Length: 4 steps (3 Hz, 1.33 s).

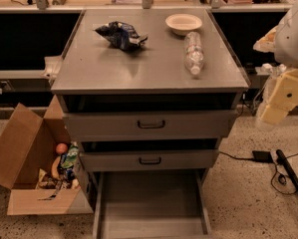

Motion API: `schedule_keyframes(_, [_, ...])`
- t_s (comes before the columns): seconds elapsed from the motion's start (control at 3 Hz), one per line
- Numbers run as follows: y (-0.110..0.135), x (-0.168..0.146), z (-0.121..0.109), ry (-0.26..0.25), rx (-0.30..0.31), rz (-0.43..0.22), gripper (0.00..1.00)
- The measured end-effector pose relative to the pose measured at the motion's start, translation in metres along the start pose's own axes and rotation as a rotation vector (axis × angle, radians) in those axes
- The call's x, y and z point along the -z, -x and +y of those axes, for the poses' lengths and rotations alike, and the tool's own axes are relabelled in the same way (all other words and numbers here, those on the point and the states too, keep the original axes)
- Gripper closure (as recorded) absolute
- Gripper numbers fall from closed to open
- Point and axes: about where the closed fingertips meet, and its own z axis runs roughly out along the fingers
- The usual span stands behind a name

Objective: Place water bottle into bottom drawer

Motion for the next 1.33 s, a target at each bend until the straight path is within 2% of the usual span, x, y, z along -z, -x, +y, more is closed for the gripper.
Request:
schedule_keyframes(0.33, [0.000, 0.000, 0.000, 0.000, 0.000, 0.000, 0.00])
schedule_keyframes(0.67, [0.005, -0.008, -0.027, -0.060, -0.092, -0.033, 0.00])
schedule_keyframes(1.0, [0.031, -0.036, -0.099, -0.162, -0.288, -0.161, 0.00])
schedule_keyframes(1.33, [0.051, -0.058, -0.145, -0.210, -0.471, -0.249, 0.00])
